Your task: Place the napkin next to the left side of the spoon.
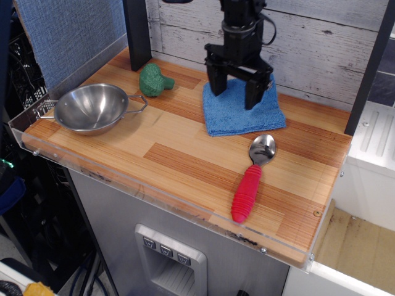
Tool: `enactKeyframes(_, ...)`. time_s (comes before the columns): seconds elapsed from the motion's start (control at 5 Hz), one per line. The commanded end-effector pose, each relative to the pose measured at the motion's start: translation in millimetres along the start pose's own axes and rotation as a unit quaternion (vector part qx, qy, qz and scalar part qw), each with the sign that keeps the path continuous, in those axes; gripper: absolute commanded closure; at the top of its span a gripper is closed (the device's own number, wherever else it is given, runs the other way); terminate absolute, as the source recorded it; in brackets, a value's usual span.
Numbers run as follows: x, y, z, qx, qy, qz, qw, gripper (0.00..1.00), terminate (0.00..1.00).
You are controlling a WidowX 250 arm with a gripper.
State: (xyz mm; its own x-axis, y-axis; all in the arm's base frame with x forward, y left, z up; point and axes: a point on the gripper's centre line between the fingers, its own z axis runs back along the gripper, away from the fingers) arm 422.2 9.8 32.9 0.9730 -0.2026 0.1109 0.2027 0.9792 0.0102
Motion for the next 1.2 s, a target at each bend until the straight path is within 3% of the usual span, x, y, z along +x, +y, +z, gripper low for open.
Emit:
enactKeyframes(0.0,-7,3,-26,0.027,0.030,-0.015,0.9991,0.00,0.00)
enactKeyframes(0.2,-21,5,-49,0.047,0.067,-0.027,0.9963,0.00,0.00)
enactKeyframes(0.6,-43,4,-54,0.052,0.090,-0.030,0.9942,0.00,0.00)
enactKeyframes(1.0,-78,16,-50,-0.007,0.120,0.016,0.9926,0.00,0.00)
